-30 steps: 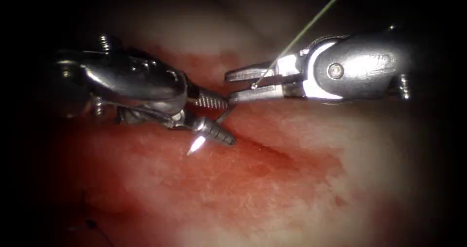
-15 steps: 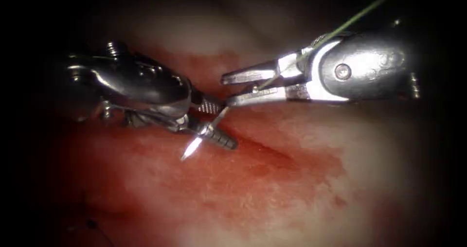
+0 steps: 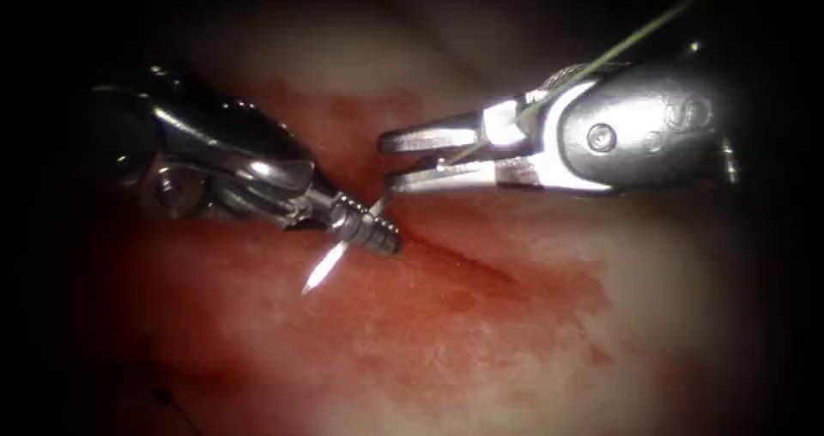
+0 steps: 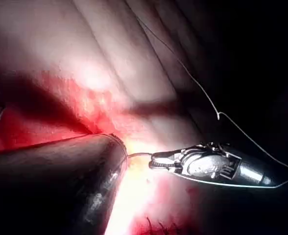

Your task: Wound Closure

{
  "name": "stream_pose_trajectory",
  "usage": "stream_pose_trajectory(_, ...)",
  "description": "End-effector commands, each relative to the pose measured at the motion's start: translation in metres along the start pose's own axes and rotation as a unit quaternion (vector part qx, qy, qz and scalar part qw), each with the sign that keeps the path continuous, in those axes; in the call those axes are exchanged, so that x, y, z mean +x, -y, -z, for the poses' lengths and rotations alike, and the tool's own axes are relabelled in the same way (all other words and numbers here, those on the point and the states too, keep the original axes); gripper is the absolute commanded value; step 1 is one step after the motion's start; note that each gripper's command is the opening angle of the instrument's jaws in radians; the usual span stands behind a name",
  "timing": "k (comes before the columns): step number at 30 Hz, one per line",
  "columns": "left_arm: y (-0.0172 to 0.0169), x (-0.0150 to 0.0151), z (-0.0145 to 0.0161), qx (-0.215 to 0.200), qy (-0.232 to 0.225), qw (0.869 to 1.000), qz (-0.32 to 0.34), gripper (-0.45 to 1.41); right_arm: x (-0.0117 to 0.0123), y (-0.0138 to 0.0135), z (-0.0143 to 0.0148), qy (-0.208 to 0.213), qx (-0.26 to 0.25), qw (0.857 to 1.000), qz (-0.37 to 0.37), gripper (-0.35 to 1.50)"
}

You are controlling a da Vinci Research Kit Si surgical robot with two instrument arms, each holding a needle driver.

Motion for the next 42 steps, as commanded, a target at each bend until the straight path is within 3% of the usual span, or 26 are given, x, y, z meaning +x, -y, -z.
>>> stream_pose_trajectory(1, 0.0003, 0.0, -0.0008, -0.001, -0.008, 1.0, 0.002, -0.35, -0.0001, -0.0003, -0.0008, 0.005, -0.006, 1.0, -0.02, 0.73)
stream_pose_trajectory(3, 0.0004, 0.0001, -0.0008, -0.006, -0.022, 1.0, 0.008, -0.35, 0.0, -0.0003, -0.001, 0.014, -0.017, 0.998, -0.056, 1.0)
stream_pose_trajectory(10, 0.0008, 0.0002, -0.0005, -0.018, -0.108, 0.994, 0.021, -0.35, 0.0001, -0.0005, -0.0013, 0.045, -0.069, 0.991, -0.105, 1.11)
stream_pose_trajectory(15, 0.0014, 0.0005, -0.0004, -0.006, -0.178, 0.983, 0.041, -0.35, 0.0005, 0.0008, -0.0022, 0.055, -0.125, 0.982, -0.13, 1.08)
stream_pose_trajectory(17, 0.0014, 0.0005, -0.0004, -0.003, -0.182, 0.982, 0.043, -0.35, 0.0006, 0.0011, -0.0023, 0.055, -0.133, 0.981, -0.13, 1.06)
stream_pose_trajectory(23, 0.0008, -0.0003, -0.0008, -0.01, -0.195, 0.98, 0.047, -0.35, 0.0001, 0.0015, -0.0024, 0.039, -0.227, 0.965, -0.126, 0.88)
stream_pose_trajectory(31, 0.0, -0.0005, -0.0009, -0.022, -0.192, 0.981, 0.034, -0.35, -0.001, 0.0019, -0.0026, 0.029, -0.232, 0.963, -0.133, 0.74)
stream_pose_trajectory(33, -0.0001, -0.0005, -0.0009, -0.022, -0.193, 0.98, 0.031, -0.35, -0.0011, 0.0019, -0.0026, 0.026, -0.23, 0.963, -0.135, 0.64)
stream_pose_trajectory(34, 0.0, -0.0005, -0.0009, -0.023, -0.193, 0.98, 0.031, -0.35, -0.0011, 0.002, -0.0025, 0.023, -0.226, 0.965, -0.134, 0.24)
stream_pose_trajectory(36, 0.0, -0.0005, -0.0009, -0.023, -0.193, 0.98, 0.031, -0.35, -0.001, 0.0021, -0.0023, 0.021, -0.219, 0.966, -0.134, -0.35)
stream_pose_trajectory(42, -0.0003, -0.0006, -0.001, -0.017, -0.195, 0.981, 0.011, -0.35, -0.0012, 0.0021, -0.0003, 0.022, -0.21, 0.968, -0.135, -0.35)
